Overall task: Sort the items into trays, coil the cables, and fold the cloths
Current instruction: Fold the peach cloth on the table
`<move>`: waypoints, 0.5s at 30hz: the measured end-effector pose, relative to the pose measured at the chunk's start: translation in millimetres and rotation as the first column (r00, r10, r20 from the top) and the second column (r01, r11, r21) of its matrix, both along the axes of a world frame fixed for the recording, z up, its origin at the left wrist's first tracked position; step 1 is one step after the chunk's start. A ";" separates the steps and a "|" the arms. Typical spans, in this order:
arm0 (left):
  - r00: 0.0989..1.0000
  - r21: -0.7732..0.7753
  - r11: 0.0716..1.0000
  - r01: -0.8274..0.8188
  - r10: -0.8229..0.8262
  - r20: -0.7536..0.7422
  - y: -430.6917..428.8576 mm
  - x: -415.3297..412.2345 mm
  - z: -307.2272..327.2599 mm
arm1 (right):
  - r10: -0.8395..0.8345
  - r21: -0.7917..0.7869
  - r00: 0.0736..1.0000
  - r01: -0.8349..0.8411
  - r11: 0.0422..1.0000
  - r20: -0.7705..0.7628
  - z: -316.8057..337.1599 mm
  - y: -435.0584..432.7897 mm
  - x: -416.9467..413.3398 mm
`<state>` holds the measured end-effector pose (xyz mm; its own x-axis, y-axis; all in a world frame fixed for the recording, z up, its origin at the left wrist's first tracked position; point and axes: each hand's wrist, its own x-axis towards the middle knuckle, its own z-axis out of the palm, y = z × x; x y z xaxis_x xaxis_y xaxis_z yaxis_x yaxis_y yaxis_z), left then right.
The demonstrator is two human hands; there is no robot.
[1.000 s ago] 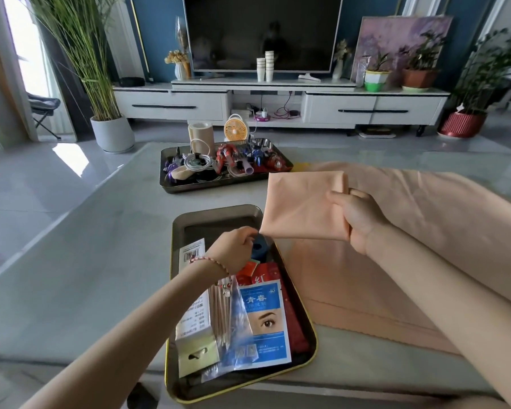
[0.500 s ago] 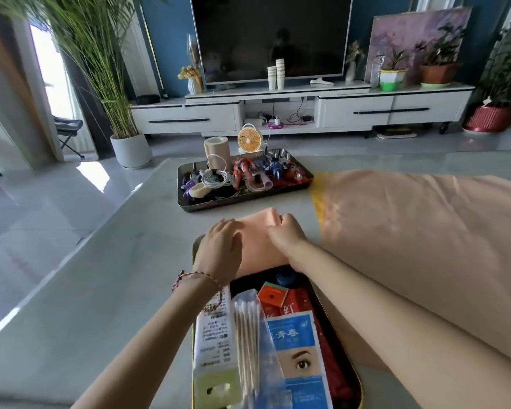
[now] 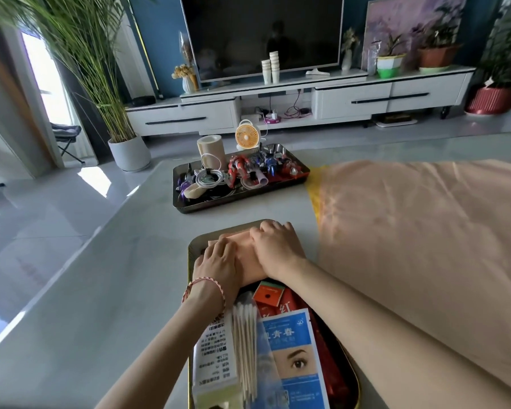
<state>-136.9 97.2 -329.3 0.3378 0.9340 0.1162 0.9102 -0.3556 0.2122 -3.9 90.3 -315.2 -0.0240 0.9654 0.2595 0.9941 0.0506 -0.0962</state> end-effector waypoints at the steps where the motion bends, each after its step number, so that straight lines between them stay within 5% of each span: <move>1: 1.000 -0.021 1.000 -0.010 0.010 -0.006 -0.6 1.5 -0.6 | -0.006 -0.025 1.000 0.007 1.000 0.016 1.6 -0.6 -1.4; 3: 0.999 -0.046 0.998 -0.030 0.029 -0.029 -1.6 3.9 0.0 | 0.012 -0.073 1.000 -0.013 0.997 -0.020 7.1 -1.5 -0.9; 8: 0.995 -0.042 0.998 -0.047 0.043 -0.095 1.2 7.1 15.6 | -0.003 -0.039 0.824 -0.024 0.999 -0.566 34.7 -26.9 44.5; 15: 0.991 0.168 0.986 -0.004 -0.018 0.133 -25.5 47.4 59.1 | -0.121 -0.016 0.689 0.157 0.988 -0.715 24.0 -124.0 163.6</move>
